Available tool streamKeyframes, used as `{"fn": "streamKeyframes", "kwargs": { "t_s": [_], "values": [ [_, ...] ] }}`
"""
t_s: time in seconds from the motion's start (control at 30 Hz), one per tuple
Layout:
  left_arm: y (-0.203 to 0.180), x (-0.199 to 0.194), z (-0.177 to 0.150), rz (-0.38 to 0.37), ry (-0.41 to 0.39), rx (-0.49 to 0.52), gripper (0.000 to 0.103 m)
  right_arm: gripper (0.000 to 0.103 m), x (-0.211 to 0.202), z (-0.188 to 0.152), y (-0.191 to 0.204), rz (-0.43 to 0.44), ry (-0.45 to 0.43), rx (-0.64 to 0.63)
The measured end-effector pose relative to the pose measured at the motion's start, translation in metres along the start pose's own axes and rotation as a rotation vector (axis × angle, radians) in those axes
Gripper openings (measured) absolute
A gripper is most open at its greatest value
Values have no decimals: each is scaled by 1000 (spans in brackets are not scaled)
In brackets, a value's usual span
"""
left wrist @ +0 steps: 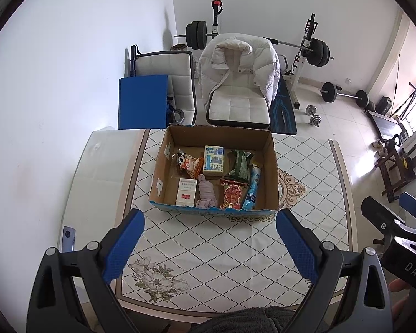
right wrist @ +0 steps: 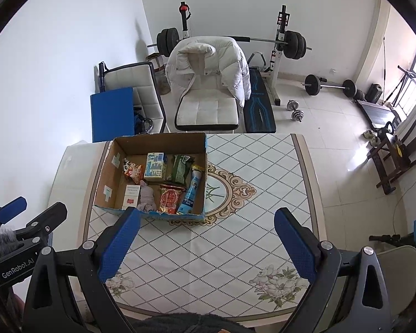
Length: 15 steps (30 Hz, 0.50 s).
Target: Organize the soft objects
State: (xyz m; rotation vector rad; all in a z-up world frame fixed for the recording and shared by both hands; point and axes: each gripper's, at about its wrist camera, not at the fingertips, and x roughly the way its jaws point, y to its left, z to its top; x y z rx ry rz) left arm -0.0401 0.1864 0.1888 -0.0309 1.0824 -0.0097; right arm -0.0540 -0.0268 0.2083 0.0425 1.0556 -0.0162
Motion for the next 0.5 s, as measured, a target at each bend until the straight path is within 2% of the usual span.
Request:
{"fn": "streamKeyframes", "kwargs": {
  "t_s": [0.5],
  "values": [
    [2,0,0,4,-9,2,97,99,-4,2,5,1,-4,3]
  ]
}}
